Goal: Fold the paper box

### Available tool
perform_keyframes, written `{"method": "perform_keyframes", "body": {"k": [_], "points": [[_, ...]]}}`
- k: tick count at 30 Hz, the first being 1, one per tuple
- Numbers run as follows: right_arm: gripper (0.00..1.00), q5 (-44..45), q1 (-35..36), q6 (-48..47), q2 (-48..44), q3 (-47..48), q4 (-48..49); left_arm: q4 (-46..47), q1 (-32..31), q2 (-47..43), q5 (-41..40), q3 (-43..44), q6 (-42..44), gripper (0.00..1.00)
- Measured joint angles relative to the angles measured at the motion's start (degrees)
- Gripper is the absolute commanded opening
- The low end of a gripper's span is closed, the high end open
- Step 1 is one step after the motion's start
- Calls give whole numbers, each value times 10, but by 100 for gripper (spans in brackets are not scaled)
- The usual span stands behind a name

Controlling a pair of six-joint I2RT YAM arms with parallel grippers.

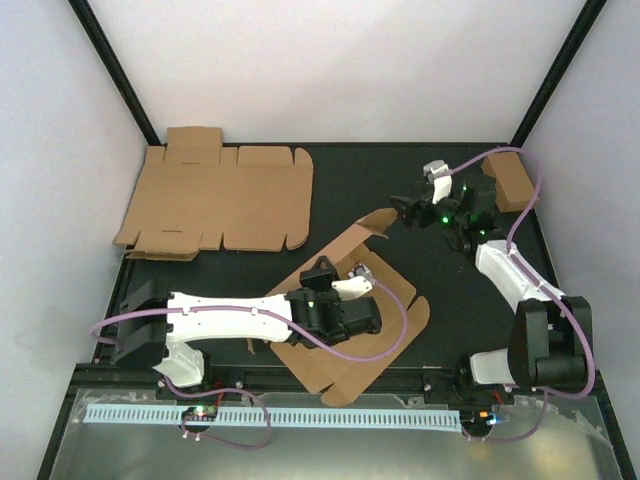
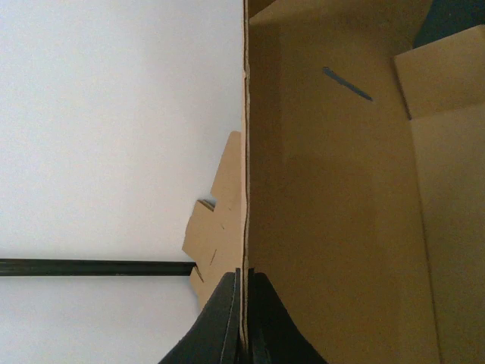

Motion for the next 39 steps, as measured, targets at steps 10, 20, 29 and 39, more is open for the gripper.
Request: {"method": "perform_keyframes", "body": {"k": [10,20,29,39], "points": [[91,-69,-30,2,10,-69,77,122,53,-45,51,-40,105,2],[72,-140,-34,-51,79,-28,78,197,72,-45,76,-72,167,2],[46,-160,-23,-108,101,11,31,235,86,-45,86,-86,194,2],[26,-143,-3,-129,85,16,-19,244,95,-45,88,-90,201,1]]}}
